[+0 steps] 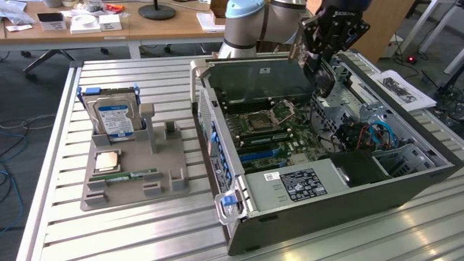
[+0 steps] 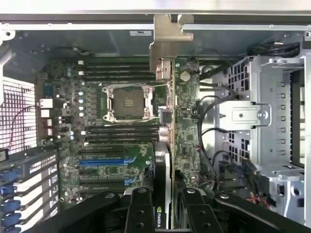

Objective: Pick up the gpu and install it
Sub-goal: 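Pick up the gpu and move the gpu toward the slot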

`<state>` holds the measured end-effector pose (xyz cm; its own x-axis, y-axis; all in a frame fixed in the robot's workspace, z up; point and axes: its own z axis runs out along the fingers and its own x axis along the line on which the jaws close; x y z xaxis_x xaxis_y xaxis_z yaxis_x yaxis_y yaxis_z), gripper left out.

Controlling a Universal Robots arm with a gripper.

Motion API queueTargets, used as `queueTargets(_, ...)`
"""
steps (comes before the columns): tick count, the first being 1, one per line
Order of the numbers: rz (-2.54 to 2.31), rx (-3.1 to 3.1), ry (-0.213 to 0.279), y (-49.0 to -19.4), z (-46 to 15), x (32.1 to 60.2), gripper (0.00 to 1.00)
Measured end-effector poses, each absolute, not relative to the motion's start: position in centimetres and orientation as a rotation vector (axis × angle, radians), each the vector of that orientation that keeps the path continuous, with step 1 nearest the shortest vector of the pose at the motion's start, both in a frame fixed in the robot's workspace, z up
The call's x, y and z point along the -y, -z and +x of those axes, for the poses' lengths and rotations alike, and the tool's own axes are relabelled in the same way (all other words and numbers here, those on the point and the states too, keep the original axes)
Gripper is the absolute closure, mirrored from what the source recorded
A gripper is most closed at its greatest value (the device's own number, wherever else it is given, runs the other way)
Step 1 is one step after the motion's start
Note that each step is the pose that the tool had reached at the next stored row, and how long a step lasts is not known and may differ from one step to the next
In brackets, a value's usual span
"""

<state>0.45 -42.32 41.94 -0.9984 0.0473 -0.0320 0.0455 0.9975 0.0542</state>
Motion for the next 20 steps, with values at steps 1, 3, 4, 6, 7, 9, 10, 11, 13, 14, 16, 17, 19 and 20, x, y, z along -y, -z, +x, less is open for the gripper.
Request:
queueTargets(1,0.072,-3.106,-0.083,-41.9,0.7,42.3,0.73)
queueTargets(3,0.072,-3.106,-0.083,-41.9,1.2,42.3,0.73)
queueTargets(4,0.072,-3.106,-0.083,-41.9,1.4,42.3,0.73)
queueTargets(6,0.072,-3.106,-0.084,-41.9,1.9,42.3,0.73)
queueTargets(7,0.072,-3.106,-0.084,-41.9,2.2,42.3,0.73)
queueTargets(9,0.072,-3.106,-0.084,-41.9,2.7,42.3,0.73)
queueTargets(10,0.072,-3.106,-0.084,-41.9,2.9,42.3,0.73)
queueTargets(11,0.072,-3.106,-0.084,-41.9,3.1,42.3,0.73)
queueTargets(13,0.072,-3.106,-0.084,-41.9,3.6,42.3,0.73)
queueTargets(14,0.072,-3.106,-0.084,-41.9,3.8,42.3,0.73)
queueTargets(16,0.072,-3.106,-0.084,-41.9,4.3,42.3,0.73)
queueTargets(17,0.072,-3.106,-0.084,-41.9,4.5,42.3,0.73)
queueTargets(19,0.072,-3.106,-0.084,-41.9,4.8,42.3,0.73)
queueTargets(20,0.072,-3.106,-0.084,-41.9,4.8,42.3,0.73)
